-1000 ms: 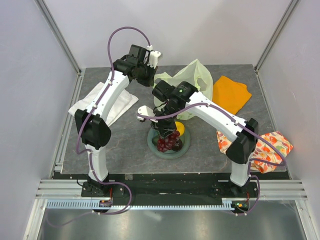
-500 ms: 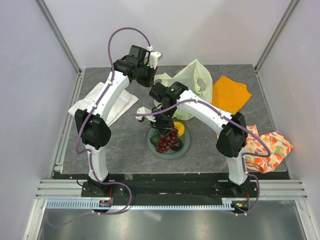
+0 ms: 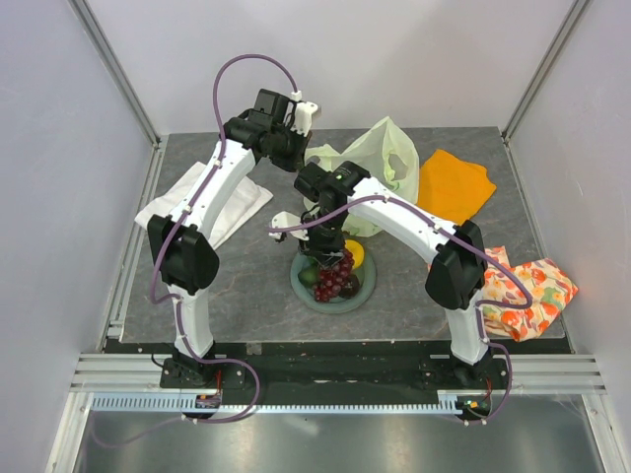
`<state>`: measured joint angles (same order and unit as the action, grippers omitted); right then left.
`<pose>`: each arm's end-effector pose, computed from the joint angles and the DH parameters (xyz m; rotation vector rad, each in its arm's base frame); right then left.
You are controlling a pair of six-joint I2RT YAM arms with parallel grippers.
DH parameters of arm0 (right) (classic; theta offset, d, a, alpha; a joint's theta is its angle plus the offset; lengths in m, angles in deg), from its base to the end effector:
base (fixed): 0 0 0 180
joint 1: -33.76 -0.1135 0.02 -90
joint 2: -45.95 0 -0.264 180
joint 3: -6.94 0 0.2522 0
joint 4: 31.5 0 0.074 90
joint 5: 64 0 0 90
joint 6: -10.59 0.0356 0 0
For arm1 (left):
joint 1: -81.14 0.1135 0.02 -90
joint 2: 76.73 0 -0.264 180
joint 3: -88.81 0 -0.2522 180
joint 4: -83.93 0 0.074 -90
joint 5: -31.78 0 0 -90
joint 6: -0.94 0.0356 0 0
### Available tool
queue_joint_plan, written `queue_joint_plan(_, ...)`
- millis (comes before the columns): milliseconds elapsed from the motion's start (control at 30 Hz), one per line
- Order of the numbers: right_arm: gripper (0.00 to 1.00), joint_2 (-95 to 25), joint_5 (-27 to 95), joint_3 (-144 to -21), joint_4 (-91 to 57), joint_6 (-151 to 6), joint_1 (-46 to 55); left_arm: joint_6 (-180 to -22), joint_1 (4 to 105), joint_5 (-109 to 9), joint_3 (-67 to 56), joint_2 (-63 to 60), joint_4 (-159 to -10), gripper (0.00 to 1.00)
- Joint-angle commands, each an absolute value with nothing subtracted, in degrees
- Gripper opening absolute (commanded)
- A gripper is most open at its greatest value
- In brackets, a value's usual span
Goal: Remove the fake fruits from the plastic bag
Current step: Place the fake fruit on the plate, then place the plastic bag at the center of the board.
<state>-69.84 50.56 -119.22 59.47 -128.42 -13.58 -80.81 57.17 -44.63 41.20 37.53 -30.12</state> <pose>0.2604 0.3044 0.2917 -2.2012 1.9000 0.6293 0.3996 -0.1868 0.3522 0.7760 2.2872 -0.4120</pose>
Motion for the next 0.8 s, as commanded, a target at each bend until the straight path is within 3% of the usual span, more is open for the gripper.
queue_joint_plan(0, 0.58, -69.63, 49.47, -118.62, 58.29, -127.05, -13.27, -80.10, 57.32, -43.28, 42.27, 37.00, -30.54, 0.02)
queue_joint_plan(67, 0.75, -69.62, 49.21, -118.79, 56.27, -124.42, -13.27, -80.27, 57.23, -42.93, 42.45, 37.26, -30.54, 0.02)
queue_joint_plan(133, 0.81, -70.15, 49.38, -121.50, 56.17, -122.66, -13.18, -80.27, 57.23, -42.57, 42.80, 37.44, -30.54, 0.02)
queue_joint_plan(200, 0.98, -69.72, 49.47, -125.63, 56.17, -119.59, -12.65, -80.27, 57.32, -42.40, 43.24, 37.44, -30.54, 0.02)
queue_joint_plan(400, 0.98, -64.55, 46.31, -130.66, 54.42, -114.66, -10.46, -80.80, 57.23, -41.26, 44.03, 36.91, -30.54, 0.02)
queue_joint_plan(633, 0.98, -54.26, 40.51, -115.29, 45.04, -109.84, -8.88, -81.33, 57.23, -39.94, 44.03, 35.42, -30.63, 0.02)
queue_joint_plan(767, 0.98, -48.99, 32.89, -112.29, 39.05, -100.51, -0.56, -81.33, 57.23, -38.80, 44.12, 34.37, -30.45, 0.02)
